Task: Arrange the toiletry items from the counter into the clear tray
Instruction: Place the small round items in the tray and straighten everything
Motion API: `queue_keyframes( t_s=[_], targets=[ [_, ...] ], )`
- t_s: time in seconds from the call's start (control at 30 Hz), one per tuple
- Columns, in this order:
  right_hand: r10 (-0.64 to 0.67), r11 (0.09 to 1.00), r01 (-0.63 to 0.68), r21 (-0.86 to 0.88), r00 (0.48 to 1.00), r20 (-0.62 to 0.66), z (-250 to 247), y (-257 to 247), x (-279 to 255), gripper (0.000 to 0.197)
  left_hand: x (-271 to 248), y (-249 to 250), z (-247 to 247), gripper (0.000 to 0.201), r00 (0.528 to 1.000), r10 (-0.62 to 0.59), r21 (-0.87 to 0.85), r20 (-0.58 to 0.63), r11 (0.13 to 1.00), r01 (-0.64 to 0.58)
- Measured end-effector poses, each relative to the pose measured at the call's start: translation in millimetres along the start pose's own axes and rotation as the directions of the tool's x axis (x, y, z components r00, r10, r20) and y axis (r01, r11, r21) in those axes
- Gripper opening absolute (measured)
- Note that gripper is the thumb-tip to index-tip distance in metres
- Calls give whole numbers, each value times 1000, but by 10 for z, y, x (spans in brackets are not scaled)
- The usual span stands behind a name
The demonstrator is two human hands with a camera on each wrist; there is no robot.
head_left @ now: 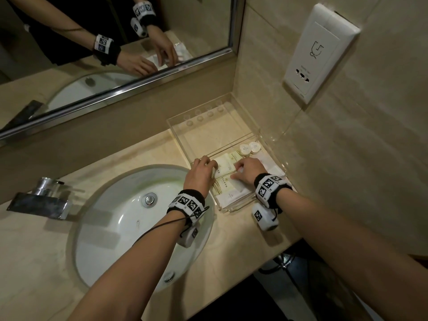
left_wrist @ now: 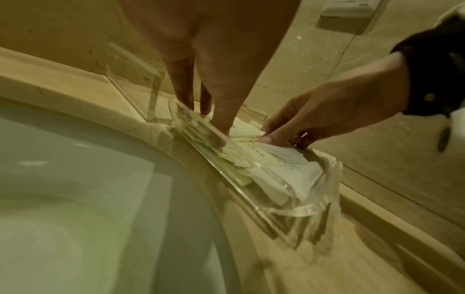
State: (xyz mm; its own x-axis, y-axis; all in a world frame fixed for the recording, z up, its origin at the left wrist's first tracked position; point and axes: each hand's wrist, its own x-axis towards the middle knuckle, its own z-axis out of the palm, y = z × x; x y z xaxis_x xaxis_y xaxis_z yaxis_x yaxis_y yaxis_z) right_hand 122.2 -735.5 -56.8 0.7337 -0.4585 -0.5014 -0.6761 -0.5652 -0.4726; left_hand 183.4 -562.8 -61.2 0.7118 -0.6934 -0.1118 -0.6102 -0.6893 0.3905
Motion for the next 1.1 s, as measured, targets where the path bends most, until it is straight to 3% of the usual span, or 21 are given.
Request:
queue_keyframes(
  t_s=[0.13, 0.3, 0.37, 0.47, 0.53, 0.77, 0.9, 1.0, 1.1],
  targets=[
    [-40, 999, 41, -11, 999, 10, -28, 51, -12, 33, -16, 14, -32, 39, 1000, 2, -5, -1, 1000, -2],
    [-189, 981, 183, -57, 974, -122, -284, 204, -105, 29, -155, 173, -15, 38, 997, 68, -136, 32, 989, -63],
    [-121, 991, 110, -77, 980, -160, -364, 345, -171, 25, -235, 269, 49, 35, 991, 73, -204, 108, 978, -50],
    [-9, 979, -21, -202, 989, -146, -389, 535, -264, 37, -335, 369, 162, 33, 985, 25, -232, 171, 973, 16],
    [-13, 955, -34, -296, 988, -153, -360, 614, -315, 43, -388, 416, 224, 28, 987, 17, -237, 162, 971, 23],
    [-58, 922, -26, -386, 977, -203, -376, 594, -339, 27, -450, 444, 258, 24, 992, 11, -227, 123, 974, 18],
    [-271, 898, 146, -415, 927, -259, -369, 383, -228, 33, -385, 416, 192, 31, 1000, 19, -149, -8, 989, -20],
    [-423, 854, 321, -410, 887, -185, -313, 212, -106, 36, -264, 400, 149, 40, 998, 42, -9, -48, 999, -43],
    [-505, 803, 416, -427, 855, -117, -237, 93, 9, 34, -199, 367, 132, 47, 998, 49, 37, -39, 998, -47]
  ],
)
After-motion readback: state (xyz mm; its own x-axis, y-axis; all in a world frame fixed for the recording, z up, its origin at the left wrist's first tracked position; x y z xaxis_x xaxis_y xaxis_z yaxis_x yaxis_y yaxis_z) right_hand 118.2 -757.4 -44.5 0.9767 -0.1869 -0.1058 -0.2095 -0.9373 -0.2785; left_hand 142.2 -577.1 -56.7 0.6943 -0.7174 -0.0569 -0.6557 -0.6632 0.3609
